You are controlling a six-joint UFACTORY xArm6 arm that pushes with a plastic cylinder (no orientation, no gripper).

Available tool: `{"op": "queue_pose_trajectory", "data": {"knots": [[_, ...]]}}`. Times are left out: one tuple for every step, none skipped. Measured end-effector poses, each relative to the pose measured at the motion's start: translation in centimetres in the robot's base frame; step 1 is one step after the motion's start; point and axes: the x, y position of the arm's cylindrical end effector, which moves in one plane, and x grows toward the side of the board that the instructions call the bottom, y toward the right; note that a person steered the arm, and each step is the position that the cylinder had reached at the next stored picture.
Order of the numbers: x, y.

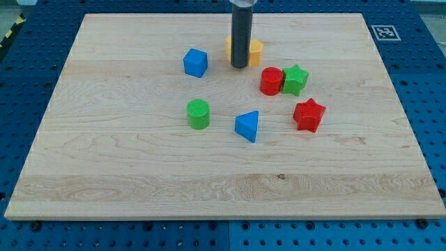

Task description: Push the blue cube towards the blue triangle

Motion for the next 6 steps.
{"op": "queue_pose_trajectory", "data": {"knots": [[-1.6,-0.9],[0.0,-1.3],[-0.3,-1.3],[-3.4,-2.1],[-3.2,-5.3],[-3.1,-9.9]]}}
